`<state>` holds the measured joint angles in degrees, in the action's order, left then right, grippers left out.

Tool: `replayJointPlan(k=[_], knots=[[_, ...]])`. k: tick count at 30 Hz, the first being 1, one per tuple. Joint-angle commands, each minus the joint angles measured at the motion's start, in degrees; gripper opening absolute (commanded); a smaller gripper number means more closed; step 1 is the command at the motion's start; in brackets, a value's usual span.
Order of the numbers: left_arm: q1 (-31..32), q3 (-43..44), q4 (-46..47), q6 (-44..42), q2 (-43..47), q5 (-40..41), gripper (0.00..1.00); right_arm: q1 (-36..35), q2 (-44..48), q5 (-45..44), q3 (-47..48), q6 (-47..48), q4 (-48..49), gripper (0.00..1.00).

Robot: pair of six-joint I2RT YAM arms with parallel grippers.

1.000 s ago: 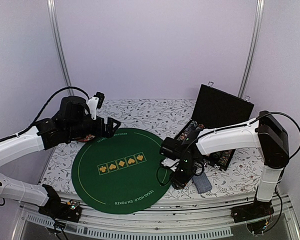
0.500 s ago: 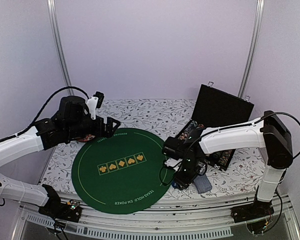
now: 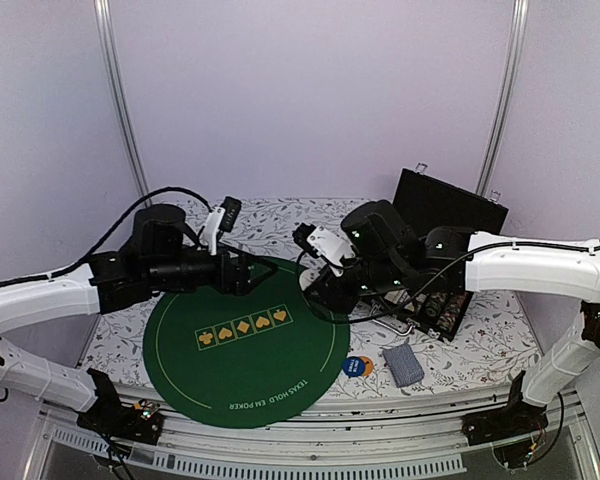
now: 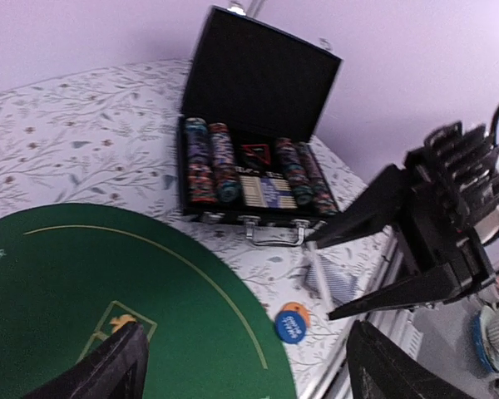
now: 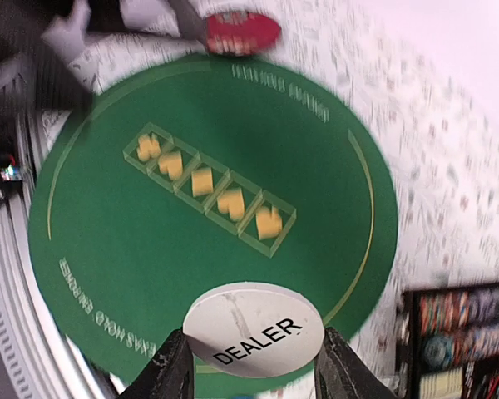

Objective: Distribute texas hold em gaming equipment
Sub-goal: Pass from the right arm to the left

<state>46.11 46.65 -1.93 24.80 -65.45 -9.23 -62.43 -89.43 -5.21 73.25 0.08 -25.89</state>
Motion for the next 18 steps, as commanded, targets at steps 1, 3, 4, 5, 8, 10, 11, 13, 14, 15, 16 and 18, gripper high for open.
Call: replayJointPlan(k=[1, 3, 4, 5, 8, 10, 11, 13, 14, 15, 16, 18], knots=[[5.5, 0.3, 9.1, 1.1, -3.6, -10.0, 0.87, -1.7, 1.4, -2.8, -3.2, 6.8, 18.4, 0.26], [6.7, 0.8, 9.8, 0.8, -5.3, -11.2, 0.90, -2.2, 1.4, -3.6, -3.5, 8.3, 20.1, 0.25], [7.0, 1.1, 9.9, 0.7, -6.2, -11.8, 0.91, -2.5, 1.4, -3.6, -3.5, 8.6, 20.8, 0.25], [7.1, 1.4, 9.8, 0.8, -7.0, -12.0, 0.90, -2.6, 1.6, -3.6, -4.8, 8.8, 21.4, 0.25], [7.1, 1.9, 9.7, 1.2, -8.5, -11.4, 0.84, -3.0, 2.0, -3.4, -6.4, 9.2, 22.2, 0.25], [7.1, 1.9, 10.0, 1.2, -8.8, -10.4, 0.78, -3.2, 2.2, -3.4, -6.8, 9.3, 22.0, 0.25], [7.1, 1.9, 10.2, 1.2, -8.8, -10.1, 0.74, -3.2, 2.3, -3.2, -7.0, 9.3, 21.9, 0.25], [7.1, 1.9, 10.7, 1.1, -8.5, -9.7, 0.68, -3.3, 2.5, -3.0, -7.3, 9.6, 21.8, 0.24], [7.1, 1.8, 10.8, 1.0, -8.2, -9.5, 0.67, -3.3, 2.5, -3.0, -7.6, 9.7, 21.7, 0.25], [7.1, 1.7, 11.0, 0.9, -7.8, -9.4, 0.67, -3.4, 2.5, -3.1, -7.7, 9.9, 21.6, 0.24], [7.1, 1.6, 11.1, 0.6, -7.4, -9.3, 0.68, -3.4, 2.6, -3.3, -8.0, 10.1, 21.5, 0.24], [6.9, 1.1, 11.1, -0.1, -5.9, -9.5, 0.74, -3.3, 2.8, -3.6, -8.3, 10.3, 21.1, 0.24]])
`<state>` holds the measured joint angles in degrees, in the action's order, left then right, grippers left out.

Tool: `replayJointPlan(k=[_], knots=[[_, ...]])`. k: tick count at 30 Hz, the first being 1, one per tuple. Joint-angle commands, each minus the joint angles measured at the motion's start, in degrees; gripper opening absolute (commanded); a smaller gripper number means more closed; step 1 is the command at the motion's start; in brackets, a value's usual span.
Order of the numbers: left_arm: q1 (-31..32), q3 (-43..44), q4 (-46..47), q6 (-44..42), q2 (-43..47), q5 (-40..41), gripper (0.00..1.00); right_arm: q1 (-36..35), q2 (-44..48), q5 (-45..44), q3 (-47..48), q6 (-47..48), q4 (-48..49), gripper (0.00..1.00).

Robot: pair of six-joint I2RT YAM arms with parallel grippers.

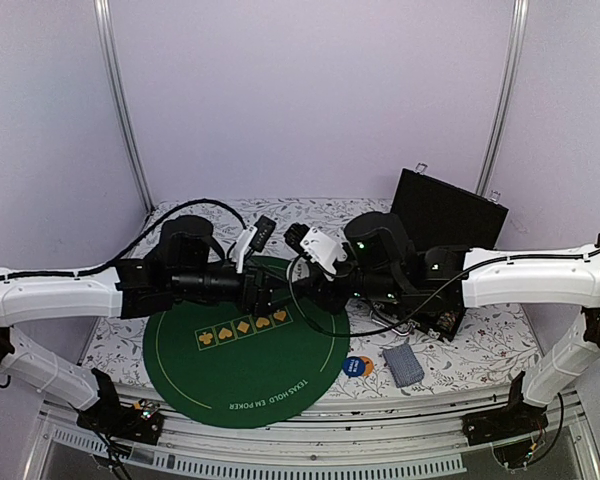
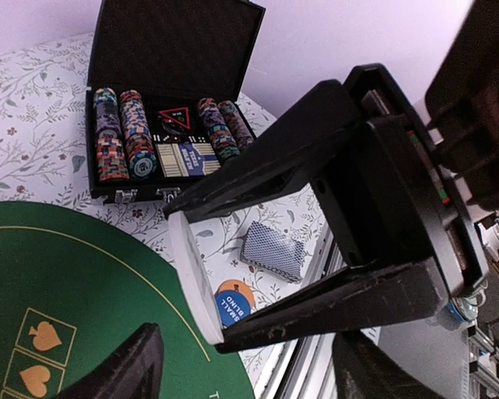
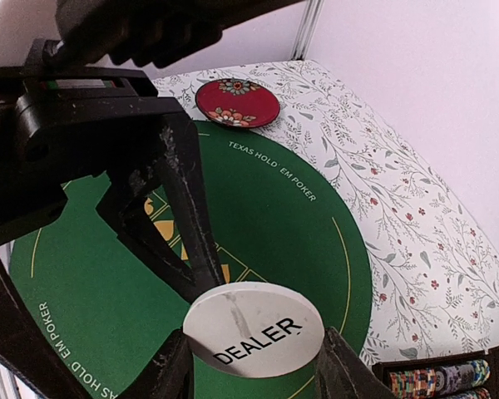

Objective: Distribute texas hold em gaming equipment
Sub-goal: Pass from the right arm to the left

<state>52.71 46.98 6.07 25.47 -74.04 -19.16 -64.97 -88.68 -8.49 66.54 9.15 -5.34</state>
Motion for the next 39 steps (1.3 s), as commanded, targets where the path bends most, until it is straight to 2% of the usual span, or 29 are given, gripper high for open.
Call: replayJointPlan(k=[1, 5, 7, 10, 16, 21, 27, 33, 35, 38, 39], knots=[[0.2, 0.4, 3.2, -1.2, 3.7, 0.3, 0.76, -0.8, 2.1, -0.1, -1.7, 1.3, 0.4, 0.24], [-1.3, -3.2, 5.9, -0.4, 8.4, 1.1, 0.79, -0.8, 2.7, 0.6, -2.2, 1.6, 0.3, 0.24], [-1.8, -4.5, 7.5, 0.9, 9.3, 3.2, 0.75, -0.8, 2.9, 1.1, -2.1, 1.6, 0.4, 0.23], [-1.9, -3.3, 5.5, 1.6, 7.1, 6.4, 0.70, -0.8, 2.8, 1.6, -1.9, 1.7, 0.8, 0.23], [-1.9, 0.0, 6.5, 2.8, 2.3, 3.0, 0.69, -0.9, 2.5, 1.7, -1.8, 1.8, 0.4, 0.23], [-1.9, 0.9, 6.7, 2.8, 0.7, 3.7, 0.60, -0.9, 2.6, 1.8, -1.9, 1.8, 0.3, 0.23], [-1.8, 1.0, 6.1, 3.0, -0.2, 2.9, 0.40, -0.9, 2.5, 1.5, -1.9, 2.3, 0.5, 0.23], [-1.4, 2.4, 3.7, 1.9, -1.9, 2.3, 0.41, -0.9, 2.3, 0.5, -1.4, 2.5, 0.3, 0.23], [-1.2, 3.1, 2.4, 1.6, -2.7, 2.7, 0.28, -0.9, 2.3, 0.6, -1.4, 2.5, 0.2, 0.22], [-1.3, 3.6, 1.7, 1.5, -3.1, 2.6, 0.00, -0.9, 2.5, 0.3, -1.4, 2.7, 0.0, 0.22], [-1.3, 3.7, 1.4, 1.5, -2.9, 2.7, 0.00, -0.9, 2.5, -0.2, -1.5, 2.8, -0.1, 0.23]])
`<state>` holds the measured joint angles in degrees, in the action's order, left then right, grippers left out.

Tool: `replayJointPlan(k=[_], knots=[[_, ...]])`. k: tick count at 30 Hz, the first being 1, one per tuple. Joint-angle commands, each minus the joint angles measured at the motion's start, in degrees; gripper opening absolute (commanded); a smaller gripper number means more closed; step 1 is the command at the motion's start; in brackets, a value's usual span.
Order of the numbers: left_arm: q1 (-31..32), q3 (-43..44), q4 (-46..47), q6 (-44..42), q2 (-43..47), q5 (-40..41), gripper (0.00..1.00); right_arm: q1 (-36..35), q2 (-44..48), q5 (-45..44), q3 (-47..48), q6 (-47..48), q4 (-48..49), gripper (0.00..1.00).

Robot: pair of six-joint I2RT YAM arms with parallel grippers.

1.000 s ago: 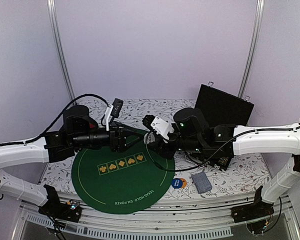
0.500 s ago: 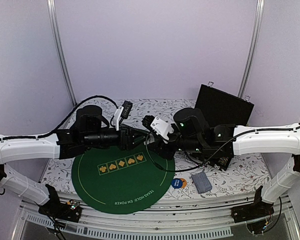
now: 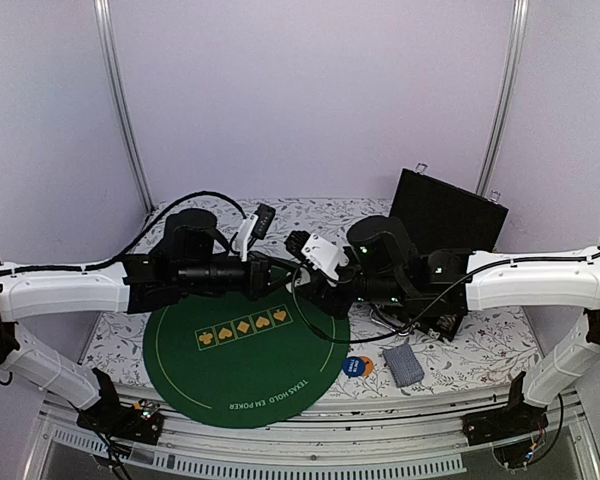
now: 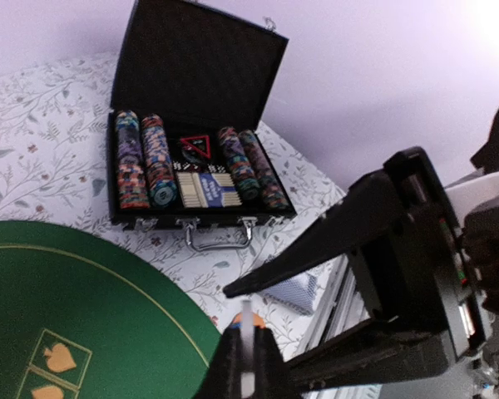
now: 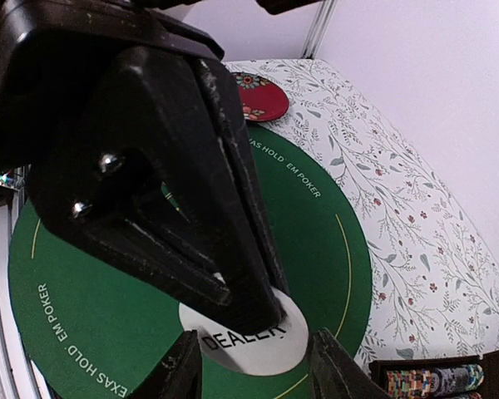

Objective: Distribute texas hold em gaming equipment
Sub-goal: Pass from the right arm to the left, then place the dealer button in the dealer area.

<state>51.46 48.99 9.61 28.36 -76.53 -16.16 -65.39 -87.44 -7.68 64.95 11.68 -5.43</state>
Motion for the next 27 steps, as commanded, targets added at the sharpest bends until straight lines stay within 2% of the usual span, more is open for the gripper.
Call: replayJointPlan(k=[1, 2, 3, 6, 9, 12, 16, 22, 27], knots=[[0.0, 1.6, -2.4, -1.2, -0.1, 0.2, 0.00, -0.4, 1.3, -1.2, 0.1, 0.3, -0.2, 0.25], [-0.2, 1.3, -2.5, -1.0, 0.6, 1.0, 0.00, -0.5, 1.3, -2.0, 0.0, 0.3, -0.3, 0.33], [-0.6, 0.8, -2.8, -0.1, 1.3, 3.2, 0.00, -0.5, 1.6, -3.0, -0.4, 0.0, -0.4, 0.49], [-5.4, -2.7, -2.8, 3.5, 3.7, 6.7, 0.00, -0.5, 2.5, -7.0, -2.0, -0.6, -0.1, 0.76], [-14.0, -9.0, -0.4, 7.9, 5.4, 6.9, 0.00, -0.4, 3.2, -9.3, -2.8, -1.0, -0.7, 0.91], [-21.3, -14.3, 3.1, 9.7, 5.1, 6.8, 0.00, -0.4, 4.0, -9.4, -3.4, -2.3, -1.3, 0.96], [-29.1, -16.2, 7.7, 11.6, -1.8, 3.8, 0.00, -0.4, 4.1, -9.2, -4.0, -3.5, -2.1, 0.97], [-31.6, -8.9, 9.8, 10.6, -18.0, -1.3, 0.00, 1.0, 3.8, -7.0, -3.5, -5.7, -5.4, 1.00], [-32.0, -3.4, 11.1, 11.8, -27.2, -5.9, 0.00, 5.2, 2.5, 3.0, -0.4, -10.2, -13.9, 1.00]])
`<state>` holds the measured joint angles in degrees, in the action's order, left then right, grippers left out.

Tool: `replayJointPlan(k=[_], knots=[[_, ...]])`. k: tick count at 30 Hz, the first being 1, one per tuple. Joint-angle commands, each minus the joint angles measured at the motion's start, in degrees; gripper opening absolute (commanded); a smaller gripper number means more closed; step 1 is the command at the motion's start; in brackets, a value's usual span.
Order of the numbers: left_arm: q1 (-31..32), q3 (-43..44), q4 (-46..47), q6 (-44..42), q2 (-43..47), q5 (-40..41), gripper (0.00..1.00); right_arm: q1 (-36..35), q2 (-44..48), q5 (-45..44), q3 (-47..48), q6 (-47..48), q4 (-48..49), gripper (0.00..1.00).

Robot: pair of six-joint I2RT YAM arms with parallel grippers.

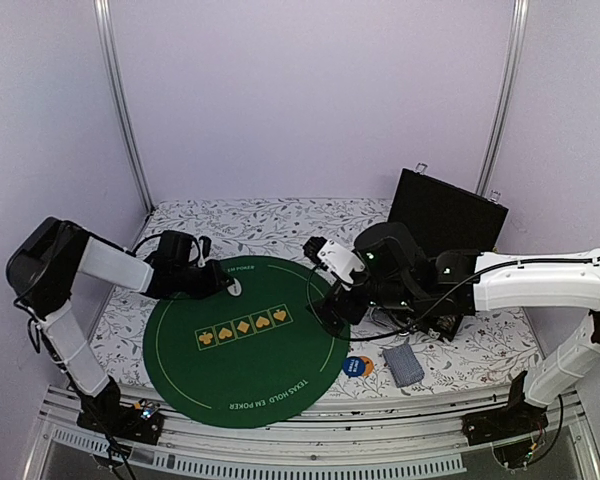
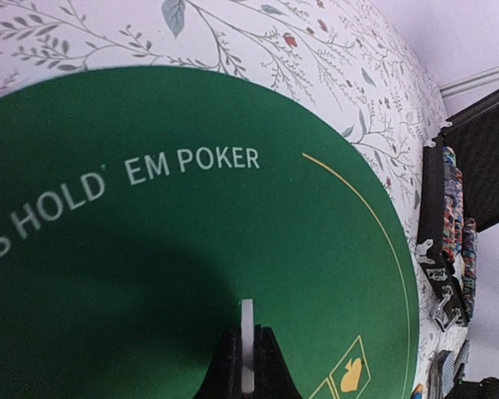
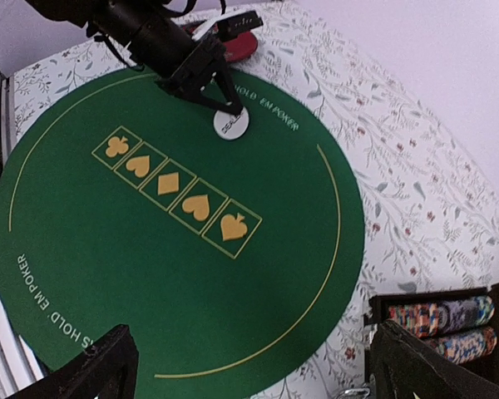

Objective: Distribute texas hold em gaming equipment
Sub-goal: Place the dealer button in the dealer area, then pick up the small blind button from the center of the board.

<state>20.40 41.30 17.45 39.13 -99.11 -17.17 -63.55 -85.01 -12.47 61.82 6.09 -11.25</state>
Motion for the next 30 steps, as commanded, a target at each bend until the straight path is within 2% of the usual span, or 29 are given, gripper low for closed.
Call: replayJointPlan(k=[1, 7, 10, 12, 16, 19, 26, 30], knots=[[-1.0, 4.6, 3.4, 1.4, -5.4, -4.5, 0.00, 4.1, -0.4, 9.4, 3.4, -6.2, -10.4, 1.00], [-2.4, 3.0, 4.7, 4.1, -8.2, 0.4, 0.04, 5.6, -2.1, 14.5, 4.5, -12.5, -22.6, 1.00], [-2.5, 5.4, 1.6, 2.9, -10.2, 1.3, 0.13, 5.9, -3.9, 16.8, 4.3, -14.2, -27.3, 0.98], [-2.4, 6.6, -0.8, 2.5, -10.7, 1.6, 0.31, 5.9, -5.8, 17.2, 4.2, -15.4, -30.3, 0.96], [-2.2, 5.0, -4.8, 3.5, -5.0, 8.3, 0.75, 5.9, -9.2, 16.8, 3.3, -18.0, -33.6, 0.90], [-1.0, 2.6, -7.1, 3.3, 2.5, 13.1, 0.97, 5.6, -12.3, 16.6, 3.4, -18.9, -34.9, 0.87], [10.4, 4.7, -16.7, -3.6, 16.9, 28.0, 0.98, 2.1, -19.0, 17.5, 7.1, -16.8, -34.5, 0.87], [12.2, 2.7, -17.5, -3.1, 23.0, 27.6, 0.98, 1.8, -21.3, 16.6, 7.1, -16.4, -34.0, 0.87]])
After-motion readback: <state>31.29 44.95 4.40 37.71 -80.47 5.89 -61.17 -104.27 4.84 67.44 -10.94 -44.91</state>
